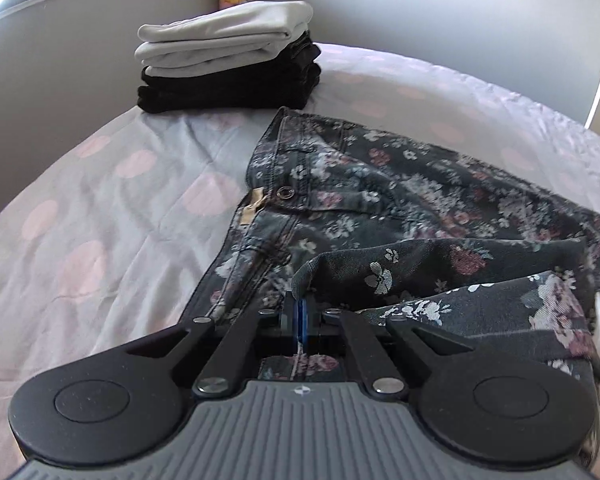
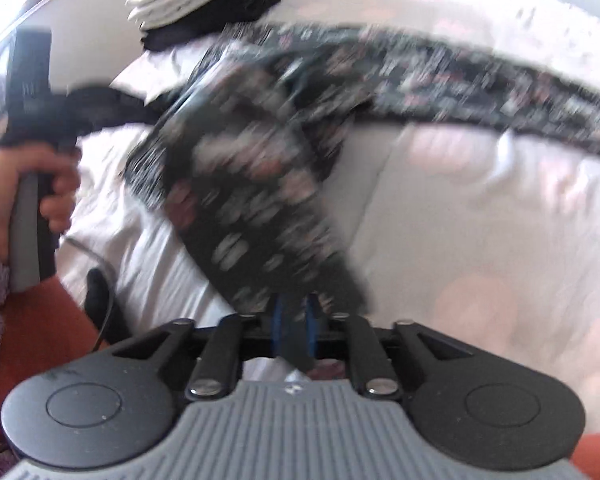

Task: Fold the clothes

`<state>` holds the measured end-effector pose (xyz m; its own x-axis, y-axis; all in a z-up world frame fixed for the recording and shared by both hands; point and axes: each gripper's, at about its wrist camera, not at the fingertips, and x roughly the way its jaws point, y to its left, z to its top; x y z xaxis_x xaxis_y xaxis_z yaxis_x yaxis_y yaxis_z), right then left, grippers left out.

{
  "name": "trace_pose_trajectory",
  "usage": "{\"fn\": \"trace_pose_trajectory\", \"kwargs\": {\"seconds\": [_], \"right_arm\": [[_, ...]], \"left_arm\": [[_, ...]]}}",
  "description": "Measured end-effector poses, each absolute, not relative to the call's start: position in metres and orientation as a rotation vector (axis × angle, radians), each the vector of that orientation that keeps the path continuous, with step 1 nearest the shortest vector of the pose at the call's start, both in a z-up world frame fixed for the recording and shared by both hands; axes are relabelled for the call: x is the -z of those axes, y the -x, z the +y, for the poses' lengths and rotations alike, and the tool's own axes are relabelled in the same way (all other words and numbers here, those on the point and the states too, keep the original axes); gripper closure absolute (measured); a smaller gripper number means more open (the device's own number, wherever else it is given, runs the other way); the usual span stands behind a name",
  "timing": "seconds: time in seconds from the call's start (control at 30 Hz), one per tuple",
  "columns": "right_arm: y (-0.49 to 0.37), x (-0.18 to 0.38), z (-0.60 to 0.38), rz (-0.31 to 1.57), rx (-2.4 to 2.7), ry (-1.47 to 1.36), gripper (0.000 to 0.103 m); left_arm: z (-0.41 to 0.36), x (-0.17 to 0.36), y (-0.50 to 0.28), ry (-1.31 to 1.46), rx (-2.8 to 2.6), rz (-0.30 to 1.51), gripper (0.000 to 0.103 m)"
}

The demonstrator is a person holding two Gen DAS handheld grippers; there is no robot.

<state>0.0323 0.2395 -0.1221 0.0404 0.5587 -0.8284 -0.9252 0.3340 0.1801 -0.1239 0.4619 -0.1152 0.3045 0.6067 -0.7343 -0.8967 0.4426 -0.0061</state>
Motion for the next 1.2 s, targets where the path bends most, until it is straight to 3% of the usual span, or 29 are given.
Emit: {"fn": "trace_pose_trajectory", "kwargs": {"seconds": [0.1, 0.17, 0.2, 0.4, 0.5, 0.53, 0.67, 0.9, 1.0, 1.13, 1.2], "right_arm": [[-0.051, 0.120, 0.243, 0.948, -1.129, 0.484, 0.059], [-0.060, 0.132, 0.252, 1.004, -1.120, 0.503, 0.037], [-0.064, 0.139, 0.257, 1.035, -1.117, 0.513, 0.036], [-0.042, 0.176, 0.280, 1.154, -1.209, 0.588, 0.041], [-0.034, 0.180, 0.283, 1.172, -1.251, 0.616, 0.070], [-0.033, 0.179, 0.282, 1.183, -1.266, 0.606, 0.085], [-0.039, 0.154, 0.268, 1.057, -1.240, 0.642, 0.095], [-0.068, 0.098, 0.228, 0.709, -1.043, 0.872, 0.095], [-0.083, 0.106, 0.220, 0.760, -1.001, 0.914, 0.094], [-0.090, 0.129, 0.207, 0.910, -1.025, 0.944, 0.083], [-0.089, 0.122, 0.201, 0.912, -1.049, 0.927, 0.069]], "left_arm": [[0.463, 0.116, 0.124, 0.464, -1.048, 0.738, 0.101], [0.463, 0.116, 0.124, 0.463, -1.047, 0.739, 0.101], [0.463, 0.116, 0.124, 0.464, -1.046, 0.739, 0.101], [0.465, 0.117, 0.123, 0.471, -1.044, 0.740, 0.101], [0.465, 0.117, 0.123, 0.470, -1.039, 0.738, 0.101], [0.465, 0.117, 0.124, 0.474, -1.037, 0.735, 0.101], [0.465, 0.115, 0.126, 0.490, -1.019, 0.722, 0.101], [0.454, 0.111, 0.118, 0.518, -0.873, 0.699, 0.101], [0.446, 0.114, 0.109, 0.492, -0.811, 0.729, 0.101], [0.445, 0.123, 0.104, 0.441, -0.867, 0.799, 0.101], [0.447, 0.127, 0.104, 0.436, -0.899, 0.829, 0.101]]}}
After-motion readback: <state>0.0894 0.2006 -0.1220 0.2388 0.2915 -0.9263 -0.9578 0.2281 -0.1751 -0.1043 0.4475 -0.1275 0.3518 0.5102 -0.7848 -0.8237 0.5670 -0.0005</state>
